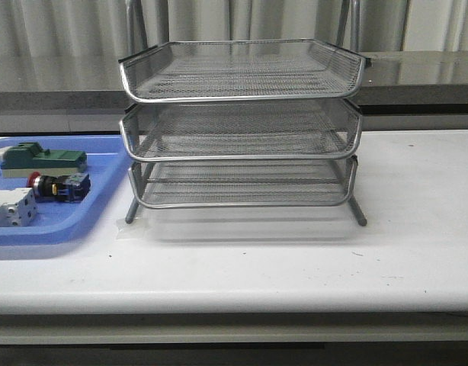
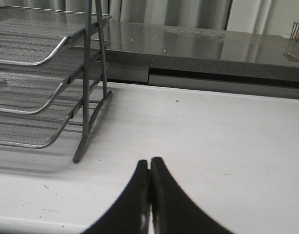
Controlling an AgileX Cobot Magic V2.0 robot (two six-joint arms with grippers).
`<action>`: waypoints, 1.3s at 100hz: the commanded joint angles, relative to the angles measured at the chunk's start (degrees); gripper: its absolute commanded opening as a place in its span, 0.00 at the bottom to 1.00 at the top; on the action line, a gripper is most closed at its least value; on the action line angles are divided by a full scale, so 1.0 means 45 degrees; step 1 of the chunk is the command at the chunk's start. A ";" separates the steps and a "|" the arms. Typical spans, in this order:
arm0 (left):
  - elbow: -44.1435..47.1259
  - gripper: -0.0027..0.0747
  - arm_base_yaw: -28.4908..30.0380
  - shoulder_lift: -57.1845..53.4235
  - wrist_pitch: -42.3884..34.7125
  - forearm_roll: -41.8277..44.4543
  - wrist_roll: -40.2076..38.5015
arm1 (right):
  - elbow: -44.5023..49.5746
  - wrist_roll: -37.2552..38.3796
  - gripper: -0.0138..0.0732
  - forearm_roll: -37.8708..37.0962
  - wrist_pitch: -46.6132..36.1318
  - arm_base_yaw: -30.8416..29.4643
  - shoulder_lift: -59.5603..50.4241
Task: Place button on rack with both arms
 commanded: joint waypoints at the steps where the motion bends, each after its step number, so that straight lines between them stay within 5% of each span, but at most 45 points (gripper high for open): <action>1: 0.0447 0.01 0.0027 -0.0416 -0.0995 -0.0068 -0.0106 | 0.0023 -0.0095 0.09 0.0000 -0.1095 -0.0085 -0.0192; 33: 0.0447 0.01 0.0027 -0.0416 -0.0995 -0.0068 -0.0106 | -0.0795 -0.0095 0.09 0.0070 -0.1848 -0.0085 -0.0142; 57: 0.0447 0.01 0.0027 -0.0416 -0.0995 -0.0068 -0.0106 | -0.3404 -0.0095 0.09 0.0084 0.0407 -0.0085 0.1184; 99: 0.0447 0.01 0.0027 -0.0416 -0.0995 -0.0068 -0.0106 | -0.8697 -0.0095 0.09 0.1557 0.5896 -0.0085 0.6874; 130: 0.0447 0.01 0.0027 -0.0416 -0.0995 -0.0068 -0.0106 | -0.9393 -0.0095 0.09 0.4112 0.6080 -0.0085 0.9632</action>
